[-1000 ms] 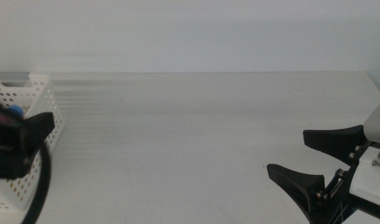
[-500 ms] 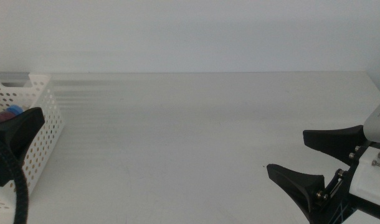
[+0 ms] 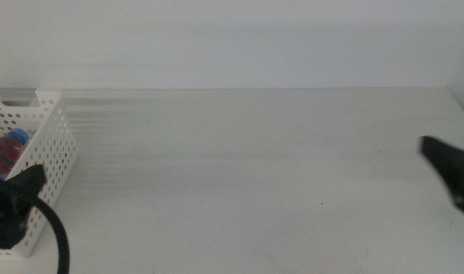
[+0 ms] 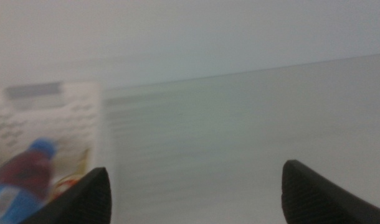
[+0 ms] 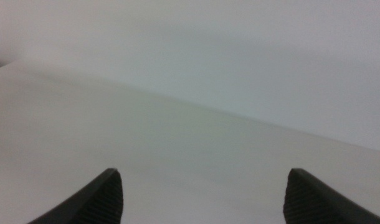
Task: Use arms to grab the bottles and put them into the dustbin to the left of the table.
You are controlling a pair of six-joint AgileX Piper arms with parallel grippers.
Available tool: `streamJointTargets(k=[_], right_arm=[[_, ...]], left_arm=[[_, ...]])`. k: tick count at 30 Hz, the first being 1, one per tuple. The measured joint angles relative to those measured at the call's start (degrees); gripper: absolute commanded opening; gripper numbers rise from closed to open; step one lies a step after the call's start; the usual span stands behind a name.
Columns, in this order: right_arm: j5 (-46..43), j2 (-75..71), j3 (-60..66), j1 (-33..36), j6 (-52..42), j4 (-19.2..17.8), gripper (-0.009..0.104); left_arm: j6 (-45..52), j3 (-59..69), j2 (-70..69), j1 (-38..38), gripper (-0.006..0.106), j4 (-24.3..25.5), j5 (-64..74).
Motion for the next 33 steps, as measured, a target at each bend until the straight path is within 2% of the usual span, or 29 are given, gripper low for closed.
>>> streamJointTargets(k=[5, 11, 20, 33], right_arm=[[0.00, -9.35, 5.97, -8.84, 0.00, 0.00, 0.067], [0.29, -23.42, 14.87, -12.71, 0.00, 0.00, 0.067], [0.40, -37.30, 25.86, -14.74, 0.00, 1.03, 0.067], [3.24, -40.01, 28.63, -14.98, 0.00, 2.31, 0.067]], left_arm=[[0.00, 4.85, -4.74, 6.00, 0.090, 0.00, -2.83], [-0.06, 13.06, -13.95, 6.92, 0.090, 0.00, -5.63], [-0.06, 24.77, -26.87, 7.44, 0.090, 0.00, -5.18], [-0.12, 25.20, -28.18, 7.44, 0.090, 0.00, -3.62]])
